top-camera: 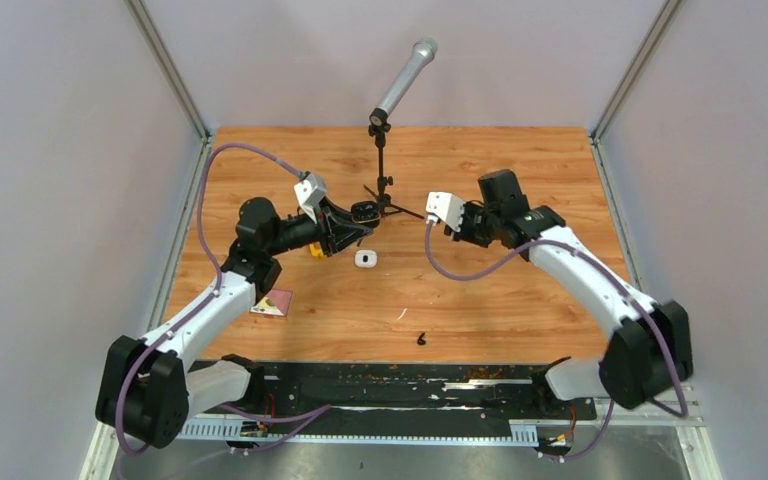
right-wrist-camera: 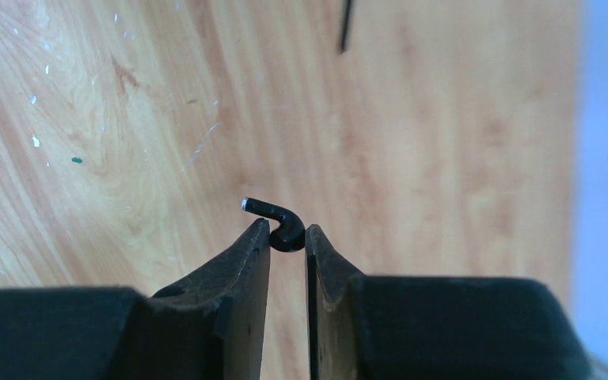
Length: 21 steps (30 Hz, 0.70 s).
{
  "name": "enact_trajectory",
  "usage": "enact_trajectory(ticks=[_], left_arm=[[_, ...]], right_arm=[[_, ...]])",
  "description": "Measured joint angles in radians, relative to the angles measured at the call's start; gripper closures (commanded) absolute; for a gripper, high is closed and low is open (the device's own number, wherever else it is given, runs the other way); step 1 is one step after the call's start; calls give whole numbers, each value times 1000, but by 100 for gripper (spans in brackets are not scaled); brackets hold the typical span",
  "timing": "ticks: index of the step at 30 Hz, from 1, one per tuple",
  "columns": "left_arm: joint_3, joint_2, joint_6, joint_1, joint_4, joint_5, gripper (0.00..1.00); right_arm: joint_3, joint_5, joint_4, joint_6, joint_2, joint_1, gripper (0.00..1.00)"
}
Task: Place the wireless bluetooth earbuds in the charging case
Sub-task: Pick up the right earbud from the center of the board, then insert the right earbud into the right side groove of the charging case.
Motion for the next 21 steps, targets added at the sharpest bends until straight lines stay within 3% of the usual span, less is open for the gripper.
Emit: enact_trajectory(ticks=[5,9,15,21], left_arm=[[0,31,-13,-32,39,-25,100],[0,52,-20,-95,70,-55,100],[32,90,-31,-154,92,-100,100],[105,127,-47,-183,120,-138,100]], right_arm=[[44,104,-24,-74,-237,111,100],[118,233,-20,-149,-346,280,100],[214,369,-7,-286,-355,402,100],[183,448,84,-454,-357,491,100]])
